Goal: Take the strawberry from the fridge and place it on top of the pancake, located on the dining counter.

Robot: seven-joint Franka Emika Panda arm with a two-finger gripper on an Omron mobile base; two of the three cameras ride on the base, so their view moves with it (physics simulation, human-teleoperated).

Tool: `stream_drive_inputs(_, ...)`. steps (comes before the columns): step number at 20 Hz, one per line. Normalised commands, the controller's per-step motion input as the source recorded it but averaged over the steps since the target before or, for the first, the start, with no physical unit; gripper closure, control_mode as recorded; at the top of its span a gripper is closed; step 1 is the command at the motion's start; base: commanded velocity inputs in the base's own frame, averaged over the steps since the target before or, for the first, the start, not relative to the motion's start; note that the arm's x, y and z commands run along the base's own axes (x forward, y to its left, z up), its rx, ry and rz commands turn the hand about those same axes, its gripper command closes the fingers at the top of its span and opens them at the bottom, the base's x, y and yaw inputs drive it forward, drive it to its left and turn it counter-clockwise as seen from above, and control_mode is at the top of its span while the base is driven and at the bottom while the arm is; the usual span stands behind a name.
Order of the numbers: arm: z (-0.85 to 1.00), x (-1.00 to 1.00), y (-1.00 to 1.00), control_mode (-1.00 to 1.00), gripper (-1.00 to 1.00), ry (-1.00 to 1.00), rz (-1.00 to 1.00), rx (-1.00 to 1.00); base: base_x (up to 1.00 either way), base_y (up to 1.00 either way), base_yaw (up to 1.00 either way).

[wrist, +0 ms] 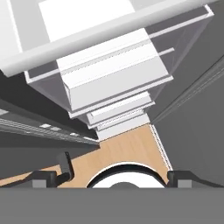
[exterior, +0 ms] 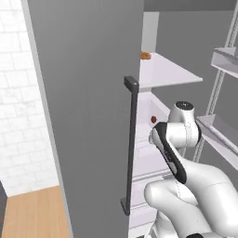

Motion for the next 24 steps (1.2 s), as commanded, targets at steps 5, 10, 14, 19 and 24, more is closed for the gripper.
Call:
stream_drive_inputs(5, 0.0, 0.0, 0.0, 1.0, -1.0, 0.0, 0.0, 0.0, 0.19, -0.49, 0.04)
stream_drive_inputs(10, 0.0, 0.0, 0.0, 1.0, -1.0, 0.0, 0.0, 0.0, 0.58, -0.05, 0.07)
stream_drive_inputs(14, 0.0, 0.0, 0.0, 1.0, -1.0, 0.0, 0.0, 0.0, 0.52, -0.01, 0.07)
stream_drive_inputs(19, 0.0, 0.06, -0.11, -1.0, -1.0, -0.04, 0.02, 0.0, 0.1, -0.04, 0.02)
stream_drive_inputs(24, 0.0, 0.55, -0.07, -1.0, -1.0, -0.17, 0.02, 0.0, 0.0, 0.0, 0.0)
